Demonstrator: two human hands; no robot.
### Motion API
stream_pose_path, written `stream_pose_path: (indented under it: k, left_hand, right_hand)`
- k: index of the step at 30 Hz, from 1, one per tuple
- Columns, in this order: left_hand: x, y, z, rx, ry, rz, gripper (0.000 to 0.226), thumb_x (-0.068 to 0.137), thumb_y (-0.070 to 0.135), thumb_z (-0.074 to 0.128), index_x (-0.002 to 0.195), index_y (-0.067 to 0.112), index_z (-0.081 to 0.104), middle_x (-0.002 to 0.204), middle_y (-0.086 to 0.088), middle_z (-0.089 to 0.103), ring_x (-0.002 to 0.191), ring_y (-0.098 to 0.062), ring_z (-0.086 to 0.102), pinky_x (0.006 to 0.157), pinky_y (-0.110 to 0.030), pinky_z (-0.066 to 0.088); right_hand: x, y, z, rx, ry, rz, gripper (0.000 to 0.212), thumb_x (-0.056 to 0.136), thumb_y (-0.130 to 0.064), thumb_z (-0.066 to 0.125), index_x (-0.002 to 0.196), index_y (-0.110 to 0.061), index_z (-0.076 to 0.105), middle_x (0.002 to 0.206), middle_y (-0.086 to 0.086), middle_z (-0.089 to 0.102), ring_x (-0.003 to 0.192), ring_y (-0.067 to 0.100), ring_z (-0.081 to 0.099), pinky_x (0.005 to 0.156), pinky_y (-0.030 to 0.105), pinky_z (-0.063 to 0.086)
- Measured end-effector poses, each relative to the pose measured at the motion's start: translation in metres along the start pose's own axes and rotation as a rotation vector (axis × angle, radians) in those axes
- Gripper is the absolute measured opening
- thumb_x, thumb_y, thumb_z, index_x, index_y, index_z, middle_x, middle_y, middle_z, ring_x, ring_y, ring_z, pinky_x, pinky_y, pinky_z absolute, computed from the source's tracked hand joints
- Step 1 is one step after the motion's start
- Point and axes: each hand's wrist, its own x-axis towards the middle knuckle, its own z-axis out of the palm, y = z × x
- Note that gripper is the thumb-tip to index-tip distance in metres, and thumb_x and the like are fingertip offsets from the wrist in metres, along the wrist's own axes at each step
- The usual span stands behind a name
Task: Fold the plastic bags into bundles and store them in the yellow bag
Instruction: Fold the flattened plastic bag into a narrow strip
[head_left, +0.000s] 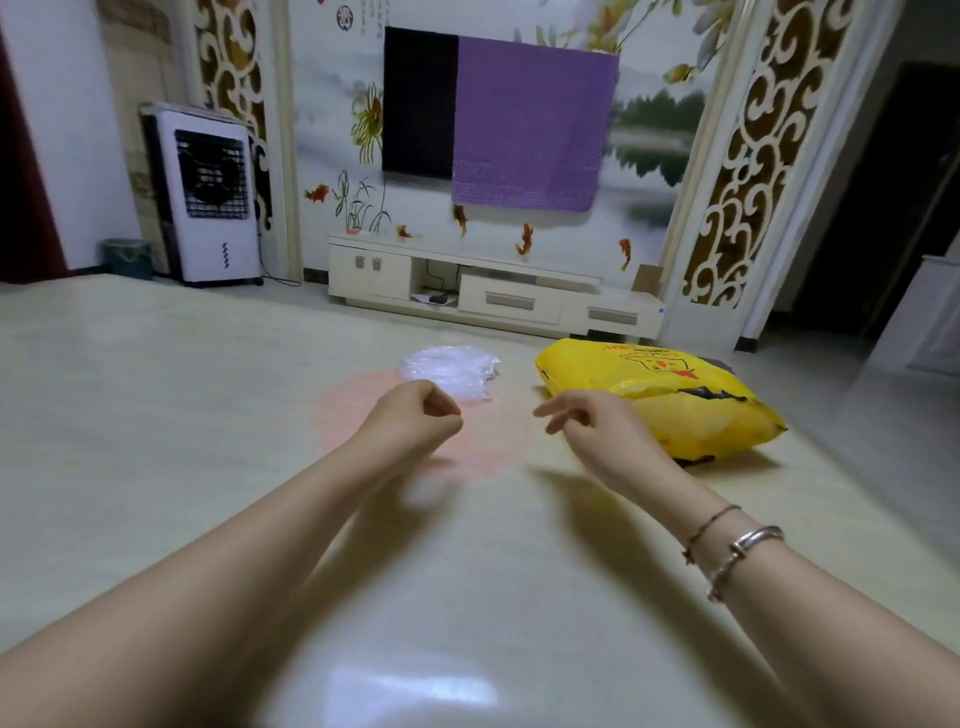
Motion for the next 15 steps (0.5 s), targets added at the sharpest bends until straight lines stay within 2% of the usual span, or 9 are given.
stream_pose_path:
  k: [2, 4, 6, 7, 9, 11, 13, 15]
  left_hand:
    - [0.006, -0.015, -0.018, 0.018, 0.021, -0.031, 0.007, 0.083, 0.011, 0.065, 0.084, 0.017, 0.066, 0.086, 0.004, 0.067, 0.084, -0.012, 0.062, 0.075, -0.023, 0.048]
    - [0.012, -0.037, -0.036, 0.022, 0.024, -0.084, 0.009, 0.083, 0.009, 0.064, 0.080, 0.018, 0.064, 0.082, 0.004, 0.067, 0.080, -0.013, 0.064, 0.074, -0.025, 0.050]
    - [0.018, -0.053, -0.046, -0.025, 0.031, -0.132, 0.011, 0.082, 0.006, 0.063, 0.077, 0.016, 0.062, 0.079, -0.001, 0.069, 0.079, -0.021, 0.067, 0.077, -0.033, 0.054]
    - [0.021, -0.062, -0.051, -0.054, 0.044, -0.155, 0.010, 0.082, 0.004, 0.062, 0.078, 0.014, 0.062, 0.079, -0.006, 0.071, 0.075, -0.023, 0.067, 0.073, -0.034, 0.054]
    - [0.024, -0.068, -0.056, -0.146, 0.058, -0.185, 0.008, 0.084, 0.001, 0.059, 0.081, 0.008, 0.062, 0.080, -0.014, 0.071, 0.062, -0.022, 0.062, 0.059, -0.028, 0.051]
    - [0.029, -0.069, -0.059, -0.244, 0.036, -0.213, 0.007, 0.088, 0.002, 0.057, 0.086, 0.007, 0.061, 0.081, -0.013, 0.069, 0.057, -0.016, 0.060, 0.051, -0.022, 0.048]
    - [0.033, -0.067, -0.062, -0.303, 0.002, -0.240, 0.004, 0.091, 0.007, 0.056, 0.090, 0.010, 0.060, 0.084, -0.008, 0.070, 0.062, -0.014, 0.064, 0.055, -0.023, 0.050]
    - [0.035, -0.066, -0.064, -0.331, -0.012, -0.256, 0.004, 0.092, 0.010, 0.056, 0.091, 0.010, 0.059, 0.086, -0.006, 0.071, 0.065, -0.014, 0.065, 0.059, -0.025, 0.052]
  right_hand:
    - [0.019, -0.010, 0.023, 0.003, -0.001, -0.036, 0.042, 0.085, 0.002, 0.042, 0.108, -0.017, 0.071, 0.105, 0.003, 0.071, 0.076, 0.004, 0.055, 0.063, 0.008, 0.037]
    - [0.046, -0.017, 0.053, -0.032, -0.014, -0.067, 0.039, 0.087, -0.004, 0.045, 0.114, -0.018, 0.069, 0.119, 0.004, 0.067, 0.101, 0.013, 0.059, 0.085, 0.018, 0.040]
    - [0.072, -0.016, 0.077, -0.107, -0.043, -0.072, 0.038, 0.089, -0.012, 0.047, 0.121, -0.024, 0.065, 0.130, 0.007, 0.059, 0.123, 0.024, 0.049, 0.101, 0.030, 0.037]
    - [0.086, -0.017, 0.090, -0.152, -0.070, -0.062, 0.038, 0.090, -0.018, 0.047, 0.124, -0.027, 0.062, 0.133, 0.010, 0.055, 0.128, 0.028, 0.043, 0.105, 0.035, 0.035]
    - [0.107, -0.018, 0.106, -0.265, -0.118, -0.034, 0.040, 0.094, -0.028, 0.045, 0.132, -0.031, 0.056, 0.139, 0.015, 0.047, 0.136, 0.031, 0.032, 0.110, 0.041, 0.029]
    - [0.125, -0.021, 0.119, -0.367, -0.162, 0.006, 0.040, 0.097, -0.032, 0.040, 0.136, -0.032, 0.051, 0.148, 0.013, 0.039, 0.143, 0.031, 0.019, 0.115, 0.040, 0.020]
    - [0.131, -0.027, 0.125, -0.414, -0.203, 0.034, 0.038, 0.098, -0.028, 0.036, 0.129, -0.027, 0.057, 0.146, 0.011, 0.042, 0.144, 0.031, 0.017, 0.115, 0.040, 0.015]
    - [0.134, -0.031, 0.129, -0.411, -0.213, 0.051, 0.032, 0.096, -0.022, 0.035, 0.105, -0.018, 0.066, 0.127, 0.012, 0.056, 0.137, 0.031, 0.029, 0.111, 0.040, 0.019]
